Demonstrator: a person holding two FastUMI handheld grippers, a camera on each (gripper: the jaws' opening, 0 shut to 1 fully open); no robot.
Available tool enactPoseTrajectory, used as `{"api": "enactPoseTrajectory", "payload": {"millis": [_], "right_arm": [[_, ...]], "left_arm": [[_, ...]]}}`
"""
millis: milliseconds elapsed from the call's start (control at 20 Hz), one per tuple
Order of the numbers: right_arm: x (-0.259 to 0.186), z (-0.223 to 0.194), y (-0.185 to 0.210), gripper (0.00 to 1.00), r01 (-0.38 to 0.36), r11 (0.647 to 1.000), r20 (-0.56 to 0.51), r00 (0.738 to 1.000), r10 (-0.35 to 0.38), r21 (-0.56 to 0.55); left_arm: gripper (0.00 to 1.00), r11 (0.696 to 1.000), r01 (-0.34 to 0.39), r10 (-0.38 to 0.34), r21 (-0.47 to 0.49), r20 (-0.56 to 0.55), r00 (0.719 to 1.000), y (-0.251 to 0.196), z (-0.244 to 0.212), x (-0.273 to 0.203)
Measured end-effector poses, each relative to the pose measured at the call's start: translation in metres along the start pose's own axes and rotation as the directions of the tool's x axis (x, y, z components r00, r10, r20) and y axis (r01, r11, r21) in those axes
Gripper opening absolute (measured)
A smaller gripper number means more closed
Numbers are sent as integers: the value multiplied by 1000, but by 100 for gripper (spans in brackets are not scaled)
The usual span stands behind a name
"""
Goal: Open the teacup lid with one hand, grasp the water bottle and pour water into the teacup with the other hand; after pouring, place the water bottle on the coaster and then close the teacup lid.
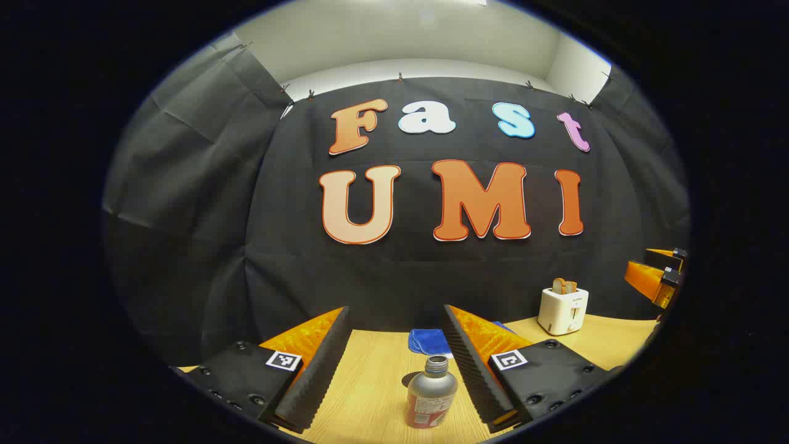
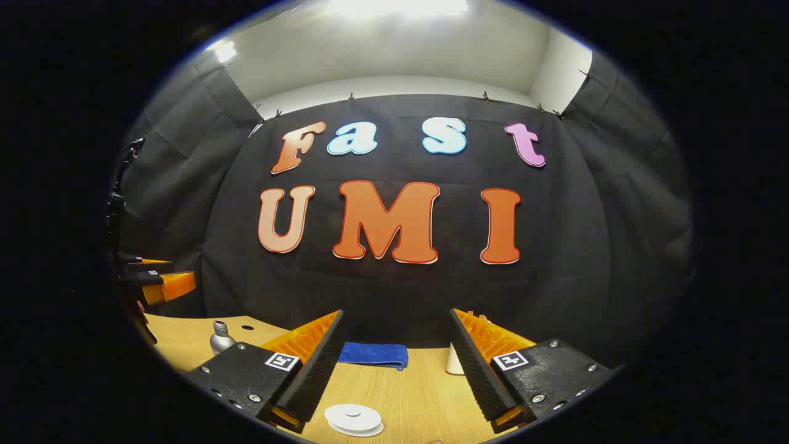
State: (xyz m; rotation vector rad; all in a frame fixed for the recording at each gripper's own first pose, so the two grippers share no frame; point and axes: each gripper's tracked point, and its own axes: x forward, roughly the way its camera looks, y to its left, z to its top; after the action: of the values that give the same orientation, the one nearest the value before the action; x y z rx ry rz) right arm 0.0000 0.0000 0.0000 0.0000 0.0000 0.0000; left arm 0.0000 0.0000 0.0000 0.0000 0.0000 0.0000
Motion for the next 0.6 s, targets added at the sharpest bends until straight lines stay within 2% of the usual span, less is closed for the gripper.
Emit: {"api": "enactPoseTrajectory", "payload": {"millis": [600], "right_arm": [[4,-7,-1,98,3,1000,-85,996,-2,22]], "left_arm": [[96,998,-15,15,53,-9,1000,2,3,0]]}}
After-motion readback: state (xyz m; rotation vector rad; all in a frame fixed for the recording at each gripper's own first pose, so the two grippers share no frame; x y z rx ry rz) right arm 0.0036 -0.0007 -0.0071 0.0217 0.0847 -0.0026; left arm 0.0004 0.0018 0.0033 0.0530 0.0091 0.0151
